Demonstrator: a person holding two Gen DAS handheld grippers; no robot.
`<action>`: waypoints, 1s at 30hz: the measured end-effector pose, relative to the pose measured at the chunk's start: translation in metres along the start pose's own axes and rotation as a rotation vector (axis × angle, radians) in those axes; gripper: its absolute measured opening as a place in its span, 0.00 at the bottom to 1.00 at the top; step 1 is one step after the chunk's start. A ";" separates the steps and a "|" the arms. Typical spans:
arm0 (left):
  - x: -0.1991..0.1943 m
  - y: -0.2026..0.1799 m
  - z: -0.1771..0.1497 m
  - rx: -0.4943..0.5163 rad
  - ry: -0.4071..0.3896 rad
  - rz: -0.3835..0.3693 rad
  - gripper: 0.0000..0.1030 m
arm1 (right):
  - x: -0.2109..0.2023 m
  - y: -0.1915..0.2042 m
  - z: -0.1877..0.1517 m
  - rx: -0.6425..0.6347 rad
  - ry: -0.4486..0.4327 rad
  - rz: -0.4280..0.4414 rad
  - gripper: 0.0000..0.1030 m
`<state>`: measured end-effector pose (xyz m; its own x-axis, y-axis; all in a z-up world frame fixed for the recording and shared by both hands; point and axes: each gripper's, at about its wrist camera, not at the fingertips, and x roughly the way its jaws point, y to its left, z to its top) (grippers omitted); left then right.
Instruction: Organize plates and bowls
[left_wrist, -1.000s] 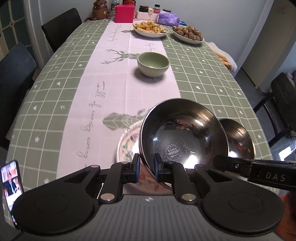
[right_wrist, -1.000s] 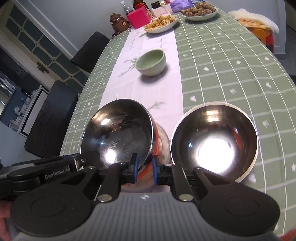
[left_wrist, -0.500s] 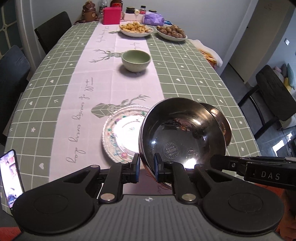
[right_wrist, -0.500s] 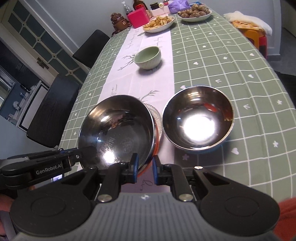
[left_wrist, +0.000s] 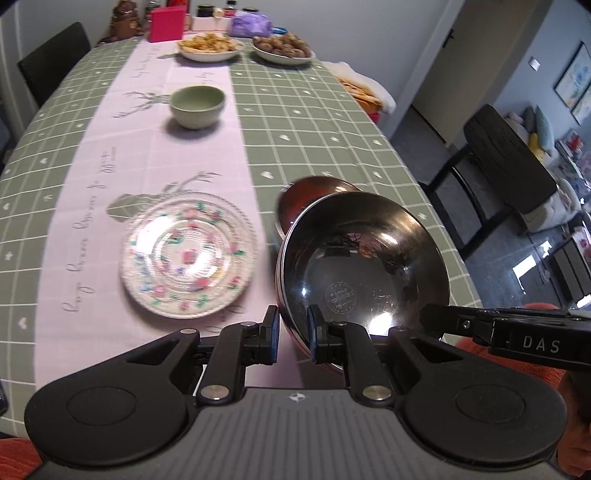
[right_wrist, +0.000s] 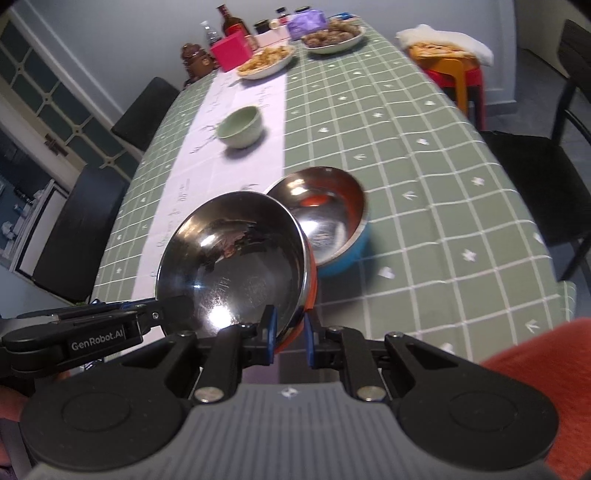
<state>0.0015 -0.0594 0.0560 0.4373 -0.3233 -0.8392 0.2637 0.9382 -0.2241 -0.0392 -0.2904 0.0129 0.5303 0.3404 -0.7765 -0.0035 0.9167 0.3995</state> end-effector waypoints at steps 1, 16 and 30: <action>0.002 -0.003 0.001 0.005 0.003 -0.007 0.16 | -0.003 -0.003 0.000 0.005 -0.003 -0.007 0.13; 0.022 -0.016 0.058 -0.054 0.005 -0.061 0.16 | -0.015 -0.018 0.053 0.026 -0.111 -0.053 0.12; 0.063 0.004 0.075 -0.092 0.067 -0.002 0.16 | 0.040 -0.025 0.078 0.059 -0.051 -0.054 0.11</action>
<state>0.0940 -0.0853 0.0396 0.3776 -0.3188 -0.8694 0.1832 0.9460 -0.2674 0.0483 -0.3158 0.0095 0.5712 0.2781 -0.7723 0.0753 0.9191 0.3867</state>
